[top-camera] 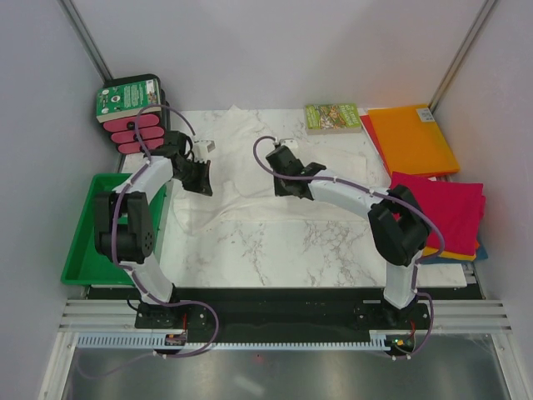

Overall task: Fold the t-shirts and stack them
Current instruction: Fold the flattened tshirt in 1/3 of the way

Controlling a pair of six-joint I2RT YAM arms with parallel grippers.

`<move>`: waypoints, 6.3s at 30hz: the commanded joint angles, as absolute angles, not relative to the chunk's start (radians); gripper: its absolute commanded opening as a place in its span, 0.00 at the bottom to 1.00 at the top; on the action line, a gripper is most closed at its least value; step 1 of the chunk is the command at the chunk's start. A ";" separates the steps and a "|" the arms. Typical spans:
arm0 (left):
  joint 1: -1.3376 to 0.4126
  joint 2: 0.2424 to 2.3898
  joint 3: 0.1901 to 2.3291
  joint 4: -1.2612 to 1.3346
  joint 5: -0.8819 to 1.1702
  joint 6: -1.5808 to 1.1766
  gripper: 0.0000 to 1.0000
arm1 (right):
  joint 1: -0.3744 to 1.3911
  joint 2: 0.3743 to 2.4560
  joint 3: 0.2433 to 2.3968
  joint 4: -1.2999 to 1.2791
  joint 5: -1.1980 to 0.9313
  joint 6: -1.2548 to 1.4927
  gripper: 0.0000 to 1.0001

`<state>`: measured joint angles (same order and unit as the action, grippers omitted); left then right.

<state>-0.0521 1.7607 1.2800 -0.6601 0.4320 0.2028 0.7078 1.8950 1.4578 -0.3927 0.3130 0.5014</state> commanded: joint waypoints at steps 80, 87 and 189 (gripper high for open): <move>0.132 1.717 1.411 -0.678 0.519 0.229 0.06 | 0.827 1.664 1.192 -0.434 0.416 0.680 0.42; 0.039 1.675 1.361 -0.689 0.591 0.210 0.07 | 0.825 1.693 1.390 -0.472 0.502 0.606 0.47; 0.083 1.760 1.026 -0.778 0.164 0.483 0.04 | 0.465 2.109 1.392 -0.474 0.365 0.540 0.46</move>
